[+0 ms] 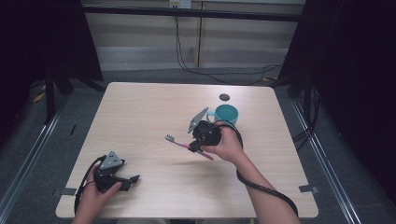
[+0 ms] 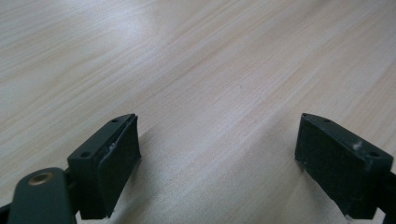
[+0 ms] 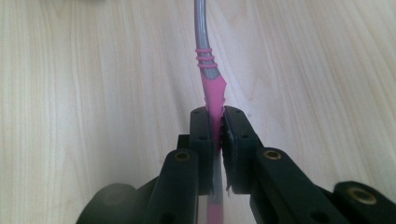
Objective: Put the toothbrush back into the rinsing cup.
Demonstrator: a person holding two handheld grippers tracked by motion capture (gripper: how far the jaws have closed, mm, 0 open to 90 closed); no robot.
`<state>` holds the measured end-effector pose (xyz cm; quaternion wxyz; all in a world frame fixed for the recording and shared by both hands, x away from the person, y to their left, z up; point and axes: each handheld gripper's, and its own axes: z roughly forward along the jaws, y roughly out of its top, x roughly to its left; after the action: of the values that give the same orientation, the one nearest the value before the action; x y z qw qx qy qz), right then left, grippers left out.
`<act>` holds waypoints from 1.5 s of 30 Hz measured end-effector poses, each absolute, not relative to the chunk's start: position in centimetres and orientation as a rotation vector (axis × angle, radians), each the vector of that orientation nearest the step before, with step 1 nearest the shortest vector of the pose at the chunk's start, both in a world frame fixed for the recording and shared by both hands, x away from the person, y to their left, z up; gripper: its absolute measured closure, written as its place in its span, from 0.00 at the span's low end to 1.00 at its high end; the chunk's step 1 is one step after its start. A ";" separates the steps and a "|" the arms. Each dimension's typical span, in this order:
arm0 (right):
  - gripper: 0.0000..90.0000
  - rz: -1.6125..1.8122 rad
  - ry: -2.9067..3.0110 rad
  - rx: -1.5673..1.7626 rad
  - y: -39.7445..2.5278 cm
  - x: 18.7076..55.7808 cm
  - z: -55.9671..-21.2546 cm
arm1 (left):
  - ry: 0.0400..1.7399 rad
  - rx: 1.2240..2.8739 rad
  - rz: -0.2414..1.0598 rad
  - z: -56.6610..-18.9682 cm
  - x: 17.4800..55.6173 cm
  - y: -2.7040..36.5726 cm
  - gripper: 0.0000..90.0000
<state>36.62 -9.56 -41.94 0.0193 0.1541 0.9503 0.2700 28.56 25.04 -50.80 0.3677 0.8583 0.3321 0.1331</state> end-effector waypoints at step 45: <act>0.93 1.335 2.636 0.828 -15.7 36.8 -39.6 | 0.859 2.196 0.341 -50.8 28.5 25.0 0.15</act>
<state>36.83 -15.67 -39.60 0.0365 0.2698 0.8583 0.4349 28.53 25.00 -50.83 0.3705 0.8560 0.3350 0.1329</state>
